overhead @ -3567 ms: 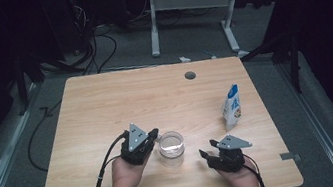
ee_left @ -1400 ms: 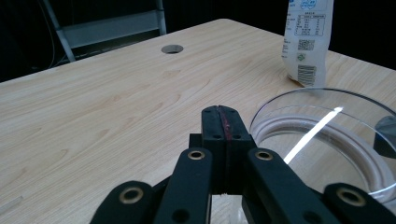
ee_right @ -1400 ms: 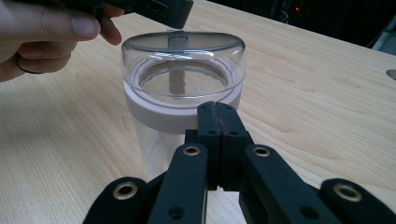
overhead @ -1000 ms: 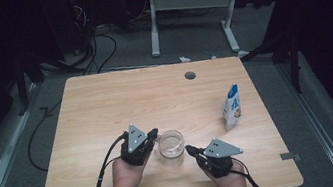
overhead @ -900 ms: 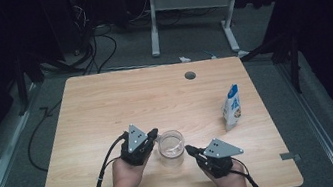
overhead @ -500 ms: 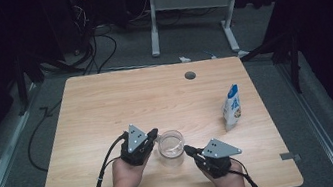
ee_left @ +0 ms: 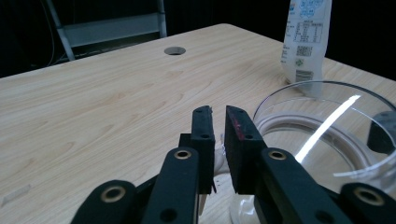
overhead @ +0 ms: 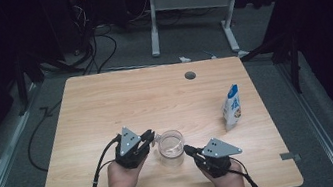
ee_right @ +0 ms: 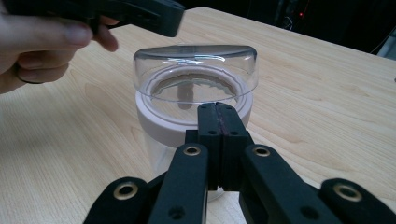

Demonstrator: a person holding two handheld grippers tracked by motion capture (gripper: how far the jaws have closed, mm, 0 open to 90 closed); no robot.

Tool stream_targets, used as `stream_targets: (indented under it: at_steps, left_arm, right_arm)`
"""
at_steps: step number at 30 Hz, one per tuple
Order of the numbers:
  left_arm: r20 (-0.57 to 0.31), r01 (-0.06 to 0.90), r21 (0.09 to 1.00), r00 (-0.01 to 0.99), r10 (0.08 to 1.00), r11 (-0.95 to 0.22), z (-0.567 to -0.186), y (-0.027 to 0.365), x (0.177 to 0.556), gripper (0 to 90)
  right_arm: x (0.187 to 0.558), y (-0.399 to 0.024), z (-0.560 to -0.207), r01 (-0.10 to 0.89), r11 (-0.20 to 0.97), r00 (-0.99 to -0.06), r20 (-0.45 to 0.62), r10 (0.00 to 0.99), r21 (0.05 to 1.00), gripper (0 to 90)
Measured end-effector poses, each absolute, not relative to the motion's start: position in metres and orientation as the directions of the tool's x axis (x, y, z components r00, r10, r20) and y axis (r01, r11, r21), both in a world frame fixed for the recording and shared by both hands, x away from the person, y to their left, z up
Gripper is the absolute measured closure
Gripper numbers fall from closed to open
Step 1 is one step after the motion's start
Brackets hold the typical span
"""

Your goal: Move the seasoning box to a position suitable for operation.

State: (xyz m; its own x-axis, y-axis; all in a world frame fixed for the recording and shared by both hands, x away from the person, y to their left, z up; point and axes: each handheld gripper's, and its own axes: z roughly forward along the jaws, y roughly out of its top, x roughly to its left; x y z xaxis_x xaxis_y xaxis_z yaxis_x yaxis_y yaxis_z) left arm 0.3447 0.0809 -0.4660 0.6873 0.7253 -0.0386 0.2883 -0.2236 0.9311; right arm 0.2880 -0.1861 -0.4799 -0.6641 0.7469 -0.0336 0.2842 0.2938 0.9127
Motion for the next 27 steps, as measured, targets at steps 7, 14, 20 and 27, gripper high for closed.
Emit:
stream_targets:
  at_steps: [7, 14, 20, 27]
  left_arm:
    - [-0.047, 0.289, 0.932, 0.695, 0.717, -0.218, -0.479, 0.094, 0.329, 76.1]
    - [-0.035, 0.278, 0.929, 0.723, 0.69, -0.244, -0.485, 0.092, 0.321, 77.2]
    - [-0.054, 0.283, 0.929, 0.743, 0.667, -0.239, -0.488, 0.087, 0.314, 78.0]
    - [-0.073, 0.277, 0.934, 0.767, 0.638, -0.226, -0.487, 0.081, 0.306, 79.0]
  right_arm:
    - [0.289, -0.186, -0.477, 0.286, 0.284, -0.656, -0.029, 0.754, 0.915, 89.7]
    - [0.29, -0.186, -0.474, 0.289, 0.271, -0.647, -0.022, 0.762, 0.918, 89.7]
    - [0.295, -0.182, -0.469, 0.29, 0.281, -0.65, -0.027, 0.759, 0.915, 89.7]
    - [0.295, -0.179, -0.454, 0.273, 0.284, -0.655, -0.039, 0.754, 0.919, 89.6]
